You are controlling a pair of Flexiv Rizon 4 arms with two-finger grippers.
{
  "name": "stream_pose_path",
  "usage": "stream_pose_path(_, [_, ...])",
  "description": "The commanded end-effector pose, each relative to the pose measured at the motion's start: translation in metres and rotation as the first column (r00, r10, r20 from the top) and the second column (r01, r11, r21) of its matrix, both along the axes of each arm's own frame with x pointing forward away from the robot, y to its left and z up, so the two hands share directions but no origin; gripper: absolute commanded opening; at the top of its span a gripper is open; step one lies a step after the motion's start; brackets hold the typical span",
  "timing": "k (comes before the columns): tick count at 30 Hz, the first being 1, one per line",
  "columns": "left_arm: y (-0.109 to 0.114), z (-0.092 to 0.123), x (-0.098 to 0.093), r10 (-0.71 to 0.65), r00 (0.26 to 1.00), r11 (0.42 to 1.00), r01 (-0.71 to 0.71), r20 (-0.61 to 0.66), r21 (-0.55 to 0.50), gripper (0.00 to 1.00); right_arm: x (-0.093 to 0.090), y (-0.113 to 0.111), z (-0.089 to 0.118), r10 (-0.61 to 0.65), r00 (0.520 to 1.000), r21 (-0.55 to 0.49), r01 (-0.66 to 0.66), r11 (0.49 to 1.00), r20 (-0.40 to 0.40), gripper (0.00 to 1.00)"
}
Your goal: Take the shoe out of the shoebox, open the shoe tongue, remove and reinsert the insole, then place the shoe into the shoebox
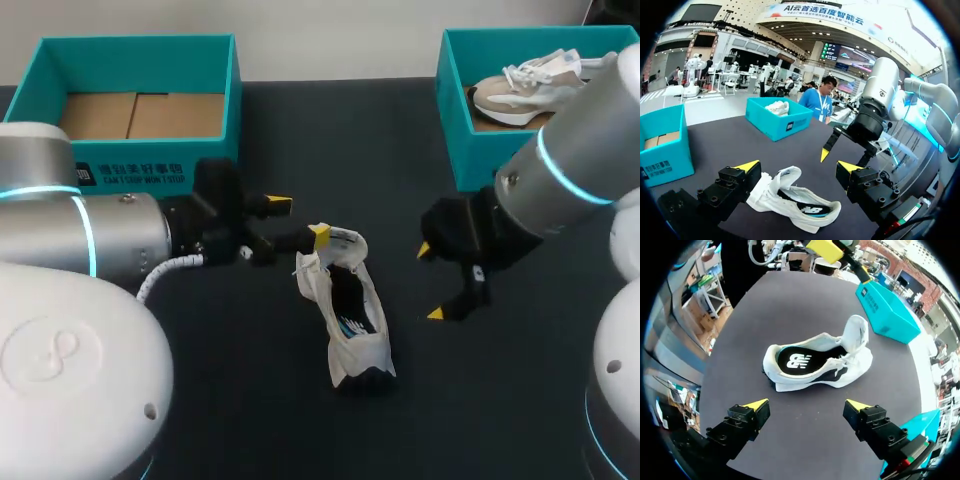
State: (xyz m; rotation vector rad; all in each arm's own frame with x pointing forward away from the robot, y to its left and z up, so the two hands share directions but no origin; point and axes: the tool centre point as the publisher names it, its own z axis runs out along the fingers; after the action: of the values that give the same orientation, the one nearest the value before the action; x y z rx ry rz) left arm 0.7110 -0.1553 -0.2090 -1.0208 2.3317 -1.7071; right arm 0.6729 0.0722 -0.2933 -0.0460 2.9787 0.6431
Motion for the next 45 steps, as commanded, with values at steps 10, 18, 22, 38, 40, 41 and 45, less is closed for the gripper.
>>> stream_pose_path(10, [0.004,0.001,0.004,-0.039,0.999,0.999,0.039,-0.030,0.015,1.00,-0.004,-0.009,0.012,-0.020,1.000,-0.023,0.019,1.000,-0.004,1.00])
stream_pose_path(18, [-0.013,0.006,0.017,0.182,0.948,0.982,-0.164,-0.262,0.089,1.00,-0.008,-0.061,0.033,-0.119,0.993,-0.075,0.119,0.990,0.004,1.00])
stream_pose_path(22, [-0.019,0.012,0.026,0.308,0.886,0.951,-0.290,-0.347,0.103,1.00,-0.009,-0.069,0.035,-0.133,0.991,-0.090,0.133,0.987,0.006,1.00])
stream_pose_path(38, [-0.016,0.027,0.053,0.264,0.668,0.952,-0.298,-0.696,0.075,1.00,-0.012,-0.076,0.036,-0.151,0.988,-0.079,0.152,0.985,0.016,1.00])
stream_pose_path(40, [-0.019,0.031,0.059,0.242,0.636,0.961,-0.262,-0.733,0.089,1.00,-0.012,-0.076,0.036,-0.151,0.988,-0.078,0.152,0.985,0.018,1.00])
stream_pose_path(41, [-0.020,0.033,0.060,0.240,0.618,0.962,-0.256,-0.749,0.098,1.00,-0.012,-0.076,0.036,-0.151,0.988,-0.077,0.152,0.985,0.019,1.00])
stream_pose_path(45, [-0.027,0.046,0.066,0.230,0.581,0.966,-0.237,-0.781,0.108,1.00,-0.012,-0.075,0.036,-0.151,0.988,-0.072,0.153,0.986,0.022,1.00])
